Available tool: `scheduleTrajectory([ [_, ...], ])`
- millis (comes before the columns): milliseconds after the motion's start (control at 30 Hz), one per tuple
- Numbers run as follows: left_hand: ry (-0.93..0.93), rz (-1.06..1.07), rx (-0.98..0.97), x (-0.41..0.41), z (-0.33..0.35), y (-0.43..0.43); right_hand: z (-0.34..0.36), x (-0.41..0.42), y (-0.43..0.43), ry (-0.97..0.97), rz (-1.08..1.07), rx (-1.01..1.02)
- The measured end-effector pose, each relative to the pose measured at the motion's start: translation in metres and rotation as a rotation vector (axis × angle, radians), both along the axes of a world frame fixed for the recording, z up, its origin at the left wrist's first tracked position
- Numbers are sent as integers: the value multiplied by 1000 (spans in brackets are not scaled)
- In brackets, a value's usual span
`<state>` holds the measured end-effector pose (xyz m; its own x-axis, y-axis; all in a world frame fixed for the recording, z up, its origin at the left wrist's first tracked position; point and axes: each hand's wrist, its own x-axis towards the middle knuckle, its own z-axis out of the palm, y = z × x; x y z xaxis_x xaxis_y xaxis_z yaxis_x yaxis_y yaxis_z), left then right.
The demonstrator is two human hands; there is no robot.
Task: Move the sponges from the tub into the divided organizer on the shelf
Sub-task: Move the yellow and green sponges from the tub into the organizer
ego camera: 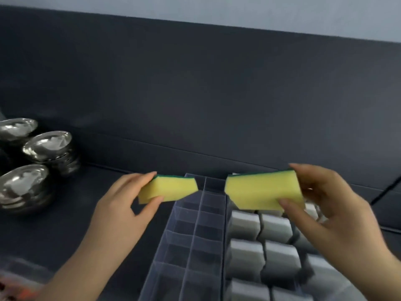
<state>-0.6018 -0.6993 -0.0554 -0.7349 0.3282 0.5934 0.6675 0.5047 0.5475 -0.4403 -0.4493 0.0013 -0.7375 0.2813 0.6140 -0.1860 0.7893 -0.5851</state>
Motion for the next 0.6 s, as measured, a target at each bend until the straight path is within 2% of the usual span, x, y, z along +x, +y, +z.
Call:
scheduleTrajectory([
  [367,-50,-264,-31,-75,-10,-31,-19,-125,-43,-272,-176,81],
  [600,-63,-292,-22,-104,-20,-49,-43,-187,-45,-580,-203,279],
])
